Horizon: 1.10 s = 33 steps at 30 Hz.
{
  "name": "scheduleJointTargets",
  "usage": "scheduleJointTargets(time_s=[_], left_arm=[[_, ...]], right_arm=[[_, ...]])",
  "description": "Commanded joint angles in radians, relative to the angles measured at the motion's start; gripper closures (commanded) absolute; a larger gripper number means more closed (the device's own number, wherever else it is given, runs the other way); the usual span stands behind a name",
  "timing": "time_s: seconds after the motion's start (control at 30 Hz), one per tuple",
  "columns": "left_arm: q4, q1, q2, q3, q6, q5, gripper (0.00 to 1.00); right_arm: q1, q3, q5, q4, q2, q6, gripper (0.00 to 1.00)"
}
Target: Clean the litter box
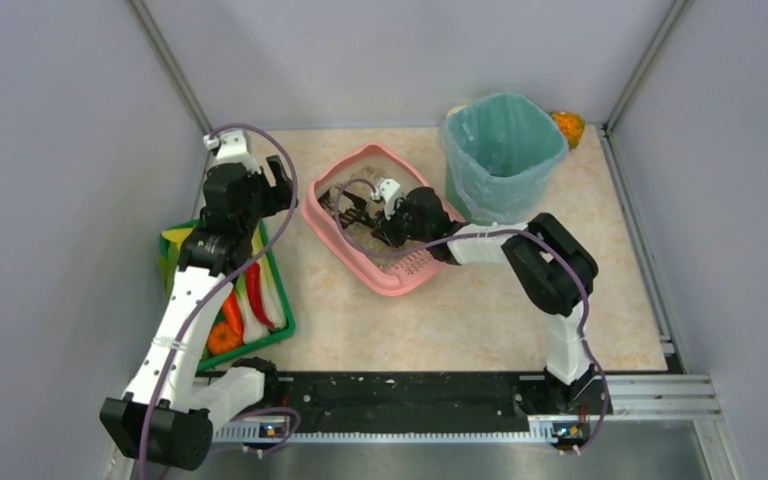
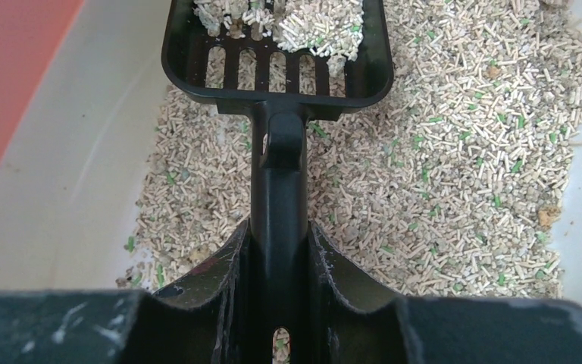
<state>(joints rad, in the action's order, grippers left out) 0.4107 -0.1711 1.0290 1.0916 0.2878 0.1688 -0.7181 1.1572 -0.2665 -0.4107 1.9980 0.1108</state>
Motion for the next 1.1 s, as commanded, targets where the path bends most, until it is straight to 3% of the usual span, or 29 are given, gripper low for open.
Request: scheduleJointTargets(time_s=[0.0, 0.73, 0.93, 1.07], left_arm=[[-0.05, -0.001, -0.033, -0.007, -0.002, -0.005, 0.16], [-0.065, -0.001, -0.044, -0.002, -0.009, -0.001, 0.16], [-0.074, -0.001, -0.039, -0.003, -0.007, -0.004, 0.16], [-0.076, -0.001, -0.034, 0.002, -0.007, -0.012, 0.16]], right_arm=[[-0.008, -0.027, -0.045, -0.144, -0.076, -0.017, 1.0], [0.073, -0.199, -0.047, -0.258, -0.167, -0.097, 1.0], [0.08, -0.216, -0.031, -0.206, -0.211, -0.047, 1.0], [0.08, -0.16, 0.014, -0.008, -0.236, 0.052, 1.0]])
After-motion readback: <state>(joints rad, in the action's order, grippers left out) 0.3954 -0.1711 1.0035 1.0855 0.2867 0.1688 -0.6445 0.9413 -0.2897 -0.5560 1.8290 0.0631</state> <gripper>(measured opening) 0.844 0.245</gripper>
